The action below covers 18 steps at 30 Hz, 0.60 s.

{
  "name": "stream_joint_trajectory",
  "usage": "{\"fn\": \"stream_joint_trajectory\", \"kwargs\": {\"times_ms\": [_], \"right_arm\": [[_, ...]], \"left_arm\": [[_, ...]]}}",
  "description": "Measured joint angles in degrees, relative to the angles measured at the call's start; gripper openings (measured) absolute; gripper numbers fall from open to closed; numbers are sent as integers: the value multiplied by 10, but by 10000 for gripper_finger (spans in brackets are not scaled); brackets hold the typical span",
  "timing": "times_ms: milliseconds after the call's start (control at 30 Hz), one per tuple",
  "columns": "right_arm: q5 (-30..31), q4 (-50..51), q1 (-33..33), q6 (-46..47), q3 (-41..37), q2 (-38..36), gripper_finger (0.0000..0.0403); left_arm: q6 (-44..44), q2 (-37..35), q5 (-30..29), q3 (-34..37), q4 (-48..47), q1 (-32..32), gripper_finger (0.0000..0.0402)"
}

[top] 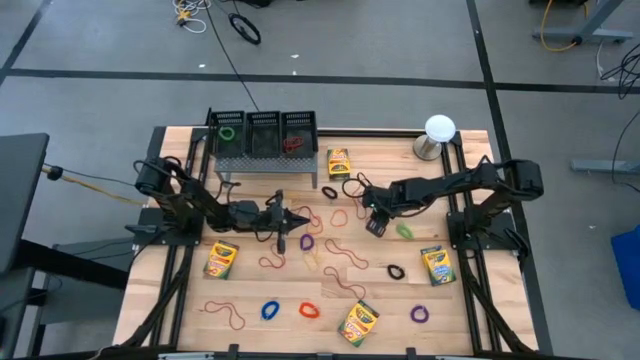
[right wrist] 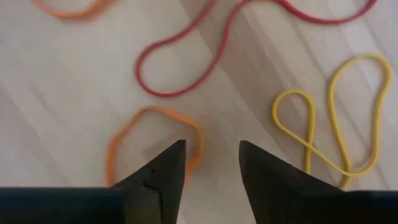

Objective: Pick & Place Office Desk Supplies
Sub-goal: Put the right orange rubber band into the right black bin

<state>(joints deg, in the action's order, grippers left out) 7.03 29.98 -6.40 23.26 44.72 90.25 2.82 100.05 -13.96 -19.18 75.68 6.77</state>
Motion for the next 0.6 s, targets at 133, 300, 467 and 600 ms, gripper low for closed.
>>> {"fn": "stream_joint_trajectory", "kwargs": {"times_ms": [133, 300, 467, 600], "right_arm": [[-18, -4, -10, -2, -2, 7, 115], [-40, -22, -12, -14, -2, 9, 66], [-44, -22, -12, -17, -2, 13, 25], [-44, -24, -12, -27, -1, 16, 6]], "left_arm": [[-8, 0, 1, 0, -12, 0, 9], [-43, 0, 0, 0, -18, 0, 9], [-59, 0, -10, 5, -17, 0, 9], [-59, 0, -27, 5, -16, 0, 9]]}}
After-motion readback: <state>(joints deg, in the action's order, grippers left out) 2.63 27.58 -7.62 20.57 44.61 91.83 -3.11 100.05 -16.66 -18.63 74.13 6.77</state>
